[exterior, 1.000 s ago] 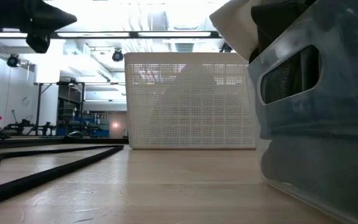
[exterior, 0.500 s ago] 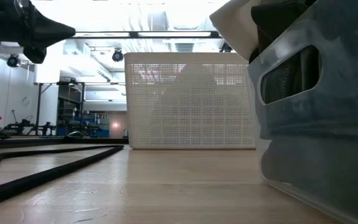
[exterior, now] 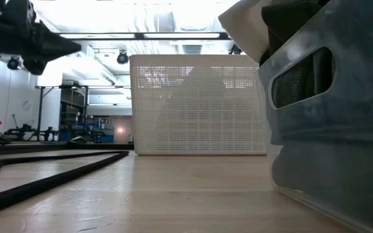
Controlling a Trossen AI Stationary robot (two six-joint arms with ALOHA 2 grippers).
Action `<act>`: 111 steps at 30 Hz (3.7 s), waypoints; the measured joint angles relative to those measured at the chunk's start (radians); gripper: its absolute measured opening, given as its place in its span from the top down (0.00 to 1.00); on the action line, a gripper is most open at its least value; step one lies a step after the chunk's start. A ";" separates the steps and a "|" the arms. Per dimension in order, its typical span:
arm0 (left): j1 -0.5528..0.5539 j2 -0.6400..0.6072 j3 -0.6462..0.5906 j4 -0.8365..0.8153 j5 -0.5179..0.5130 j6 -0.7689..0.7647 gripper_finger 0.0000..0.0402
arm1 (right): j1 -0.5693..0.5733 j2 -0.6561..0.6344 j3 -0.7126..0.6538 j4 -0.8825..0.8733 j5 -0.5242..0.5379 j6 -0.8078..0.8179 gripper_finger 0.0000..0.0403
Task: Pick & Place Cloths
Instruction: Return to Home Position
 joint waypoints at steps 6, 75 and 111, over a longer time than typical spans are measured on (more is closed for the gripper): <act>0.000 0.000 -0.100 0.116 -0.003 -0.049 0.94 | 0.000 0.001 0.000 -0.019 -0.001 0.141 0.98; 0.000 0.029 -0.121 0.068 0.013 -0.028 0.94 | 0.000 0.001 0.000 -0.019 0.002 0.144 0.98; 0.000 0.029 -0.121 0.068 0.013 -0.028 0.94 | 0.000 0.001 0.001 -0.019 0.002 0.144 0.98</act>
